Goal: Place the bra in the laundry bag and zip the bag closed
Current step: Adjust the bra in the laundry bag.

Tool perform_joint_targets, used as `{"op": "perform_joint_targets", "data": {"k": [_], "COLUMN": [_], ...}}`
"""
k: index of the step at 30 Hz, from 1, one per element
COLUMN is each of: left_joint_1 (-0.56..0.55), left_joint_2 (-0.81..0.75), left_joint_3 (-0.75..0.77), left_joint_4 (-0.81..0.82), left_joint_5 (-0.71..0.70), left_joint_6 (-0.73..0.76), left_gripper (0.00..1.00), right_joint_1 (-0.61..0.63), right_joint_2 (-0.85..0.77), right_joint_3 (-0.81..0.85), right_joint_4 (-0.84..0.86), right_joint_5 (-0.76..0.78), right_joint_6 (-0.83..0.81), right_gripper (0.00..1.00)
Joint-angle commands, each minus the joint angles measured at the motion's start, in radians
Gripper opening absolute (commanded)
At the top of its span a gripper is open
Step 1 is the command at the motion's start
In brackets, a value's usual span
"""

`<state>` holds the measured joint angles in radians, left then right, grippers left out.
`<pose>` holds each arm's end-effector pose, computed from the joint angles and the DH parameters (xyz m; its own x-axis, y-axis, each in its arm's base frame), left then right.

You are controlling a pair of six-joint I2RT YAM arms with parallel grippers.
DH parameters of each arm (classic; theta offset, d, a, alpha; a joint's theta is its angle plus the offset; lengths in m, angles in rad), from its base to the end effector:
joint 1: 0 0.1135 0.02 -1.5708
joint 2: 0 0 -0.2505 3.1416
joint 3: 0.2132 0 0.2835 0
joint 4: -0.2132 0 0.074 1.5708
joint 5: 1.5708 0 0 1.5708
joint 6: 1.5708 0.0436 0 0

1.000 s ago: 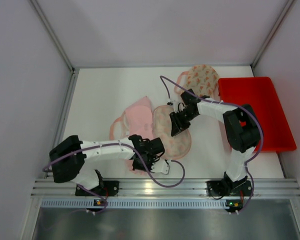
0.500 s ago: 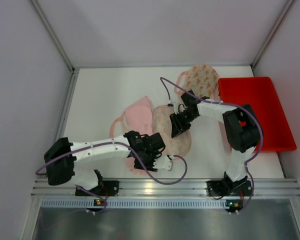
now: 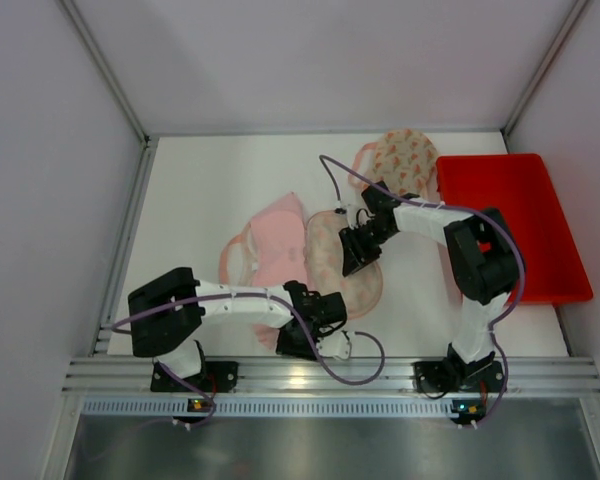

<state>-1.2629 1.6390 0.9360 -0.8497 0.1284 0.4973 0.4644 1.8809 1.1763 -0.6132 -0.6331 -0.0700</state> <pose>0.0824 -0.2774 0.1128 0.1849 0.9797 -0.0770 0.9758 -0.1923 -0.1039 0.3226 0.1904 0.1126 -0.8290 -0.4783 -0.2898 -0.5528 0.6226 0.5539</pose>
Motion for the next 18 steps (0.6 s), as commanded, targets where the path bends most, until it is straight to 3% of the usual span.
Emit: {"op": "perform_joint_targets", "data": {"k": [1, 4, 9, 14, 18], "left_joint_1": [-0.003, -0.004, -0.007, -0.009, -0.009], "left_joint_2": [0.056, 0.079, 0.067, 0.018, -0.082], "left_joint_3": [-0.032, -0.082, -0.1, -0.06, 0.09], "left_joint_4": [0.083, 0.15, 0.159, 0.103, -0.015], "left_joint_5": [-0.025, -0.07, -0.09, -0.038, 0.003], "left_joint_6": [-0.101, -0.124, -0.124, -0.102, -0.085], "left_gripper": [0.45, 0.39, 0.02, 0.0, 0.0], "right_joint_1": [0.005, 0.003, 0.005, 0.006, 0.013], "right_joint_2": [0.006, -0.006, 0.003, -0.028, -0.054], "right_joint_3": [0.022, 0.014, 0.026, 0.01, 0.008], "right_joint_4": [0.032, 0.035, 0.024, 0.017, -0.029], "right_joint_5": [-0.033, -0.034, -0.034, -0.028, -0.019], "right_joint_6": [-0.007, -0.007, 0.004, 0.007, -0.05], "right_gripper": [0.38, 0.38, 0.38, 0.37, 0.36]}}
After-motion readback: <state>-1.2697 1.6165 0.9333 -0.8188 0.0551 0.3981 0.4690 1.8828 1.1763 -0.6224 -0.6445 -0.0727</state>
